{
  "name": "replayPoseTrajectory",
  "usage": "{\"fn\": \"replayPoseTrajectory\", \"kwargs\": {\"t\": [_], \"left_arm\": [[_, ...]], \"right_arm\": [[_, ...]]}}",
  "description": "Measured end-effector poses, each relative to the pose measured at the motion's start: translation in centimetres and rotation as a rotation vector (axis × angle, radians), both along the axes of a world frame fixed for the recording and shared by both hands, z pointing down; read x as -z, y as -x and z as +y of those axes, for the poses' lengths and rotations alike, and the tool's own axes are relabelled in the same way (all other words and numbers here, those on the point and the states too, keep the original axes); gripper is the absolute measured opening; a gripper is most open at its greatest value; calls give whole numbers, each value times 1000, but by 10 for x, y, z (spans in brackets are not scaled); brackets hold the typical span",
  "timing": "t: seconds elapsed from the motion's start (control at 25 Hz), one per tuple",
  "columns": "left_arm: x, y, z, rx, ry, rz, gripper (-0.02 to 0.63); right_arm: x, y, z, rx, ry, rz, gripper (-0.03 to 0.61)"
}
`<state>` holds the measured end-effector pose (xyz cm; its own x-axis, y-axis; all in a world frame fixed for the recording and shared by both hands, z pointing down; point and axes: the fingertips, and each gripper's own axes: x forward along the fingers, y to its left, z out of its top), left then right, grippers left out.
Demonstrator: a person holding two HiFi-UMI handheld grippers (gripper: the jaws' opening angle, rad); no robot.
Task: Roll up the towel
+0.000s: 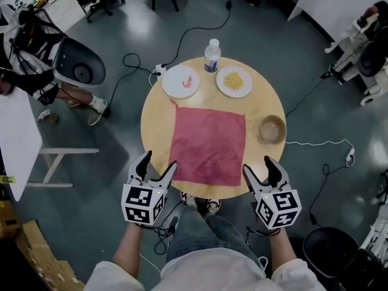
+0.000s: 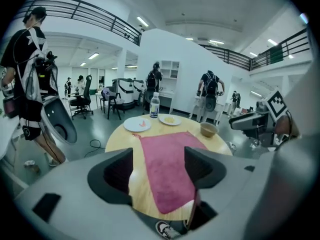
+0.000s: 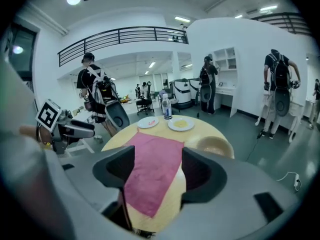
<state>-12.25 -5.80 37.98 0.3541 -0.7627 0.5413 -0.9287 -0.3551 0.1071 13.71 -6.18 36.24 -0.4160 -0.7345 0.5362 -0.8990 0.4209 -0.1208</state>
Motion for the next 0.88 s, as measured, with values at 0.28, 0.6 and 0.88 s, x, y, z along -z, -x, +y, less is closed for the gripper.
{"fn": "replayPoseTrajectory", "kwargs": {"t": [0.28,0.6,0.88], "left_arm": [[-37,-20,34,-239,81,-117,295],[-83,-31,75,-582,198,-266,266],[-105,-23,86,-865,220,-425,213]], "right_arm": [[-37,1,31,142,105,59,242],[-70,2,54,363,154,165,184],[-103,17,81,632,184,326,160]]}}
